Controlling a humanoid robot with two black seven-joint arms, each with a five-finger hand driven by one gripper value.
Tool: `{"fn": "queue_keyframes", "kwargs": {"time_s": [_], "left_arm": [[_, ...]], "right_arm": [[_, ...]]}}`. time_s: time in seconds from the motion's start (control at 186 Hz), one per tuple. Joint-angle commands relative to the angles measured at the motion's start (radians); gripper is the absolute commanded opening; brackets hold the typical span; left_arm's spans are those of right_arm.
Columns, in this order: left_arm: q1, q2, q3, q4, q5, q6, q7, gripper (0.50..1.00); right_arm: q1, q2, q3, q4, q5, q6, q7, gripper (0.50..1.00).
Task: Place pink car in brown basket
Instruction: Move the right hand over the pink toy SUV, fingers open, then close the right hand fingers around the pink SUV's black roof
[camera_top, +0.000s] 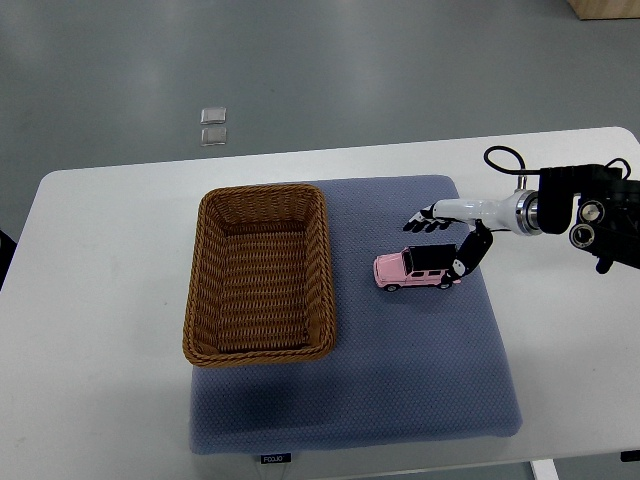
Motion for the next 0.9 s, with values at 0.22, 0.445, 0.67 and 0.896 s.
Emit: {"fn": "queue_keyframes", "kwargs": {"time_s": [0.22,0.445,0.67,0.896], "left_arm": [[0.0,0.0,0.0,0.001,0.0,0.0,0.0,1.0],[0.0,0.0,0.0,0.0,0.0,0.0,0.0,1.0],[0.0,0.0,0.0,0.0,0.0,0.0,0.0,1.0],[0.0,0.0,0.0,0.001,0.0,0.0,0.0,1.0]], "right_arm": [[-0.024,0.04,-0.002,-0.018,-0.029,-0.029,-0.029,0.815],[-0.025,0.041,-0.003,-0.018,-0.031,-0.027,-0.026,0.756],[-0.022,0.04,-0.003,-0.018,-0.043,-0.013,-0.024,0.513],[0.002,0.018,0.001,-0.018,-0.036,-0.012,-0.022,0.5]]}}
